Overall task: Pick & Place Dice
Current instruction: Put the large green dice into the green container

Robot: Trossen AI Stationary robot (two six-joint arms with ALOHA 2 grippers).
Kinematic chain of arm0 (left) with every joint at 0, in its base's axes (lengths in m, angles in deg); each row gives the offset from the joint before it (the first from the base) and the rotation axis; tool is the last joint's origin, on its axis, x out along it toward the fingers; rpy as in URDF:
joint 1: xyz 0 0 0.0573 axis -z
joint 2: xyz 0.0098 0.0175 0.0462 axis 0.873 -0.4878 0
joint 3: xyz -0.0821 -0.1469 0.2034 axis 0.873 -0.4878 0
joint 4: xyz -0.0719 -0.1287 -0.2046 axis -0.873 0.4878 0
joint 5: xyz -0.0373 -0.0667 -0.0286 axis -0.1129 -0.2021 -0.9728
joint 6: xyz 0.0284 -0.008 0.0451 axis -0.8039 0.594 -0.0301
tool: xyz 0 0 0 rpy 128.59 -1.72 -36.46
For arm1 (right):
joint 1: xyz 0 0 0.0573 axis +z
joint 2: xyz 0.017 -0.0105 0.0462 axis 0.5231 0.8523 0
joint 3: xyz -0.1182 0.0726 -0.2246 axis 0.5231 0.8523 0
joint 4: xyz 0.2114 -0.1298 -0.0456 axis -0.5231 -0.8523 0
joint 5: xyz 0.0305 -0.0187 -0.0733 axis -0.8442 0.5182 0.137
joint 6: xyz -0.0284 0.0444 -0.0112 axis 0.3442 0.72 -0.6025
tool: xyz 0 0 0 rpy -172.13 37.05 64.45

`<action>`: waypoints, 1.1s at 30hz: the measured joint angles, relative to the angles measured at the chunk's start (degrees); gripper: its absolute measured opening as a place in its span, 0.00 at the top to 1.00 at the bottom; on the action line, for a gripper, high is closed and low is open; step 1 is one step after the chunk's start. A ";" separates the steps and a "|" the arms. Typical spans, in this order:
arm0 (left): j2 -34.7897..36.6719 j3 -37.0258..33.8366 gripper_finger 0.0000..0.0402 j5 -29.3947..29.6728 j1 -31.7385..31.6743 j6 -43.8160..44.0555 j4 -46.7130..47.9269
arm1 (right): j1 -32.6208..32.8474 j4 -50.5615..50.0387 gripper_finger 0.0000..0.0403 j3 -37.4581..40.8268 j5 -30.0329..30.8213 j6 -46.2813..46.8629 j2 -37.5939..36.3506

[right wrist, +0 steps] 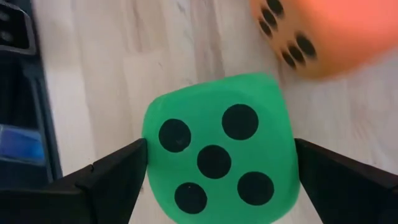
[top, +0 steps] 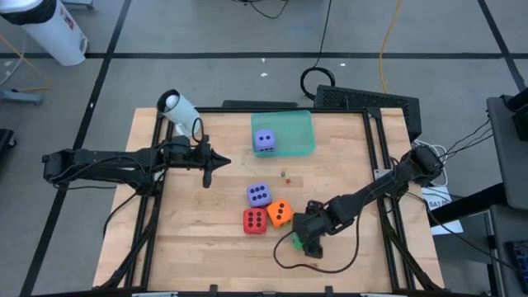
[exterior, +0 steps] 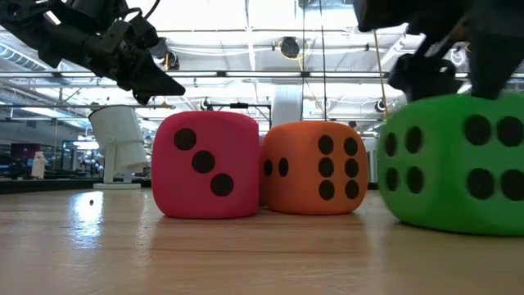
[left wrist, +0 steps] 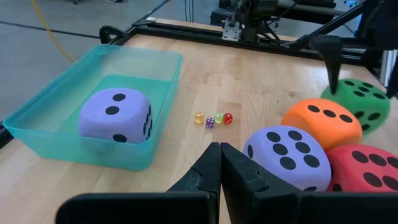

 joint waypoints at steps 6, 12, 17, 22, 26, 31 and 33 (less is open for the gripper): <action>-0.02 0.00 0.95 0.00 0.01 -0.05 0.37 | -1.51 -6.30 0.06 -0.05 0.44 0.39 -0.04; -0.02 0.00 0.95 0.00 0.02 -0.48 0.42 | -4.25 -6.02 0.06 0.02 4.36 -0.53 -0.04; -0.02 -0.02 0.95 0.02 0.02 -0.48 0.42 | -5.38 0.11 0.06 0.07 4.17 -3.92 -1.08; -0.02 -0.02 0.95 0.02 0.02 -0.50 0.39 | -5.58 3.25 0.06 0.07 4.02 -5.26 -4.97; -0.01 -0.02 0.95 0.03 0.01 -0.50 0.39 | -5.65 2.30 0.06 0.35 7.17 -5.05 -8.28; 0.00 -0.02 0.95 0.04 0.01 -0.50 0.37 | -5.25 2.96 0.06 0.29 8.55 -5.48 -10.47; 0.00 -0.02 0.95 0.04 0.02 -0.53 0.39 | -5.21 2.78 0.06 0.28 8.63 -5.49 -10.62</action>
